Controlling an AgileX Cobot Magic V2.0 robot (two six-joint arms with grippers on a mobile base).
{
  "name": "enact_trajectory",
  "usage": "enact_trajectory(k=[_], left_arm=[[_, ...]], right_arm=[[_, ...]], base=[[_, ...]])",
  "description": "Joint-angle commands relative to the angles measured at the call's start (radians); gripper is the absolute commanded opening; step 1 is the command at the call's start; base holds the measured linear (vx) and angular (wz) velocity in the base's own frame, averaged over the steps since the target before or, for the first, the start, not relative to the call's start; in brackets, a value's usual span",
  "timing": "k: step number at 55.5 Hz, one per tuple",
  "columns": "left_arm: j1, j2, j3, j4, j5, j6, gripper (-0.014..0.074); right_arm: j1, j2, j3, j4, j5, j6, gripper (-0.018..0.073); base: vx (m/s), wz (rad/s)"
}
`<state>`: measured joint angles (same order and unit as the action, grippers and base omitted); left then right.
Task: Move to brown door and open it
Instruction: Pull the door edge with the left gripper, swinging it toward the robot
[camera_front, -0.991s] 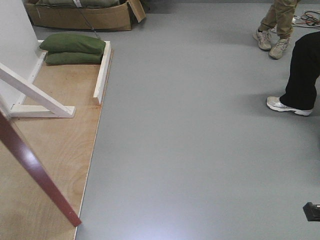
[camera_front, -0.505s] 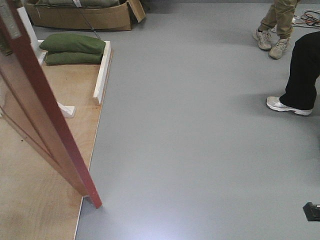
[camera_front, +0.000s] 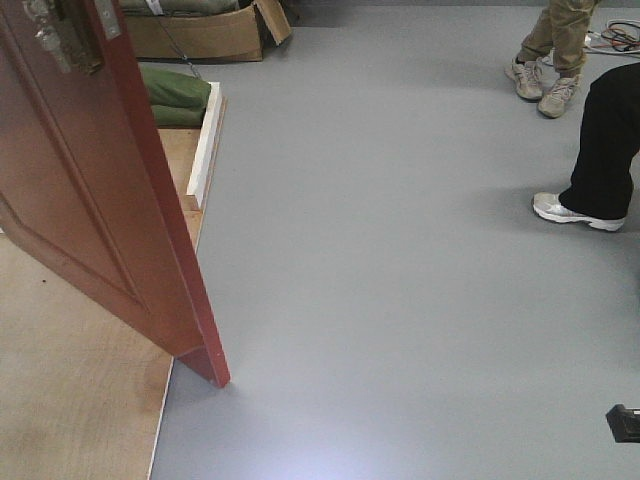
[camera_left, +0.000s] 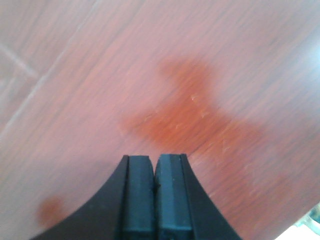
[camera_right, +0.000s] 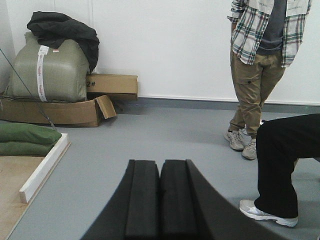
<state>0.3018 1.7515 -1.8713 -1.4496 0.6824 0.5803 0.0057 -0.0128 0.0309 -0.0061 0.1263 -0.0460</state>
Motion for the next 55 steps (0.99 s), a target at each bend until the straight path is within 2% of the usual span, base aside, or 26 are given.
enact_trajectory(k=[1, 10, 22, 55], left_arm=[[-0.021, -0.019, -0.067, -0.059, -0.053, 0.002, -0.0003], [-0.072, 0.023, -0.133, -0.059, -0.176, 0.002, -0.0003], [-0.133, 0.039, -0.152, -0.058, -0.164, 0.002, -0.0003], [-0.140, 0.039, -0.152, -0.058, -0.163, 0.002, -0.0003]], right_arm=[[-0.001, -0.009, 0.006, -0.004, -0.081, -0.006, 0.0000], [-0.001, -0.009, 0.006, -0.004, -0.081, -0.006, 0.0000], [-0.001, -0.009, 0.006, -0.004, -0.081, -0.006, 0.0000], [-0.001, -0.009, 0.006, -0.004, -0.081, -0.006, 0.0000]], base=[[0.00, 0.00], [0.00, 0.00], [0.00, 0.00], [0.00, 0.00]])
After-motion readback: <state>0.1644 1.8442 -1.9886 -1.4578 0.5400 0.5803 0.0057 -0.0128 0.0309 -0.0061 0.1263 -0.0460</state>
